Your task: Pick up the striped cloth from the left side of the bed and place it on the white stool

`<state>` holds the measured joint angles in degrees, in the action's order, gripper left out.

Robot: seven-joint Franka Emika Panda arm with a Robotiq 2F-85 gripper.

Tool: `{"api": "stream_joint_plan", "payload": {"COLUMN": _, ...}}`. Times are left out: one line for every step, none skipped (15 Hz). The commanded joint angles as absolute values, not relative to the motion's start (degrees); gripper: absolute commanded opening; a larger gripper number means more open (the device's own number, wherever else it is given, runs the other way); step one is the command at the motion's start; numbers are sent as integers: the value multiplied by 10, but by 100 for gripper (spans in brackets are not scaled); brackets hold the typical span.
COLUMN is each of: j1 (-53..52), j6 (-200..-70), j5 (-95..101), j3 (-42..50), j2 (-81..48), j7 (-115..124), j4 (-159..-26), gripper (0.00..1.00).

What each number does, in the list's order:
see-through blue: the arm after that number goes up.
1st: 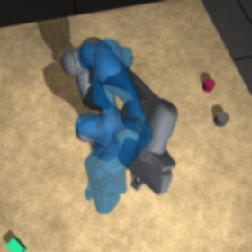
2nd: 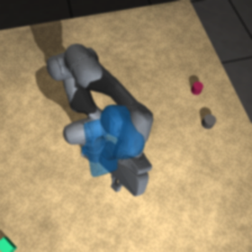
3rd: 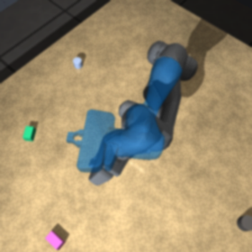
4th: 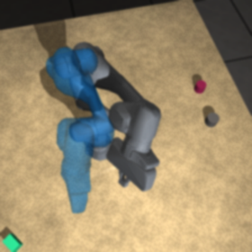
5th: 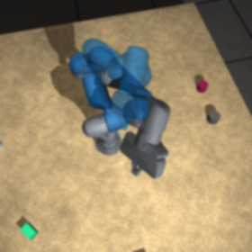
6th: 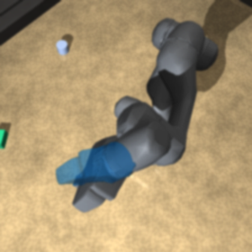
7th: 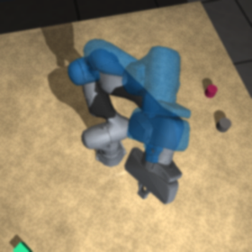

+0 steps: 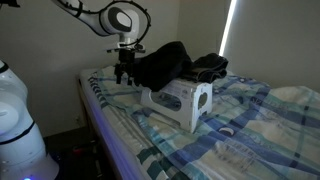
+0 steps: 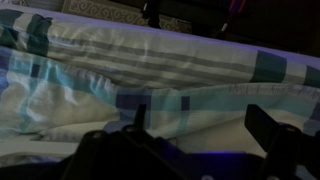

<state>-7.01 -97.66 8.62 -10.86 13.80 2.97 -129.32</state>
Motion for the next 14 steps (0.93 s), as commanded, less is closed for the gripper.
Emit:
{"api": "stream_joint_plan", "payload": {"j1": -100, "j6": -997, "j5": 67, "j3": -116, "j2": 144, "j7": 3, "j4": -1298, "gripper": 100}}
{"api": "stream_joint_plan", "payload": {"j1": -108, "j6": -1003, "j5": 64, "j3": -121, "j2": 141, "j7": 0, "j4": -1294, "gripper": 100}}
{"api": "stream_joint_plan", "payload": {"j1": -116, "j6": -1005, "j5": 62, "j3": -124, "j2": 136, "j7": -5, "j4": -1288, "gripper": 100}}
{"api": "stream_joint_plan", "payload": {"j1": -123, "j6": -1012, "j5": 60, "j3": -127, "j2": 133, "j7": -6, "j4": -1284, "gripper": 100}}
{"api": "stream_joint_plan", "payload": {"j1": -128, "j6": -1018, "j5": 60, "j3": -131, "j2": 129, "j7": -6, "j4": -1279, "gripper": 100}}
{"api": "stream_joint_plan", "payload": {"j1": -132, "j6": -1031, "j5": 61, "j3": -134, "j2": 124, "j7": -8, "j4": -1275, "gripper": 100}}
{"api": "stream_joint_plan", "payload": {"j1": -136, "j6": -1045, "j5": 63, "j3": -136, "j2": 118, "j7": -14, "j4": -1270, "gripper": 100}}
{"api": "stream_joint_plan", "payload": {"j1": -137, "j6": -1071, "j5": 66, "j3": -136, "j2": 112, "j7": -17, "j4": -1268, "gripper": 100}}
{"api": "stream_joint_plan", "payload": {"j1": -138, "j6": -1100, "j5": 67, "j3": -135, "j2": 105, "j7": -22, "j4": -1266, "gripper": 100}}
{"api": "stream_joint_plan", "payload": {"j1": -139, "j6": -1133, "j5": 68, "j3": -134, "j2": 97, "j7": -33, "j4": -1265, "gripper": 100}}
{"api": "stream_joint_plan", "payload": {"j1": -139, "j6": -1160, "j5": 67, "j3": -133, "j2": 87, "j7": -40, "j4": -1264, "gripper": 100}}
{"api": "stream_joint_plan", "payload": {"j1": -139, "j6": -1182, "j5": 67, "j3": -133, "j2": 79, "j7": -50, "j4": -1263, "gripper": 100}}
{"api": "stream_joint_plan", "payload": {"j1": -137, "j6": -1201, "j5": 69, "j3": -132, "j2": 76, "j7": -58, "j4": -1267, "gripper": 100}}
{"api": "stream_joint_plan", "payload": {"j1": -138, "j6": -1178, "j5": 67, "j3": -136, "j2": 93, "j7": -37, "j4": -1279, "gripper": 100}}
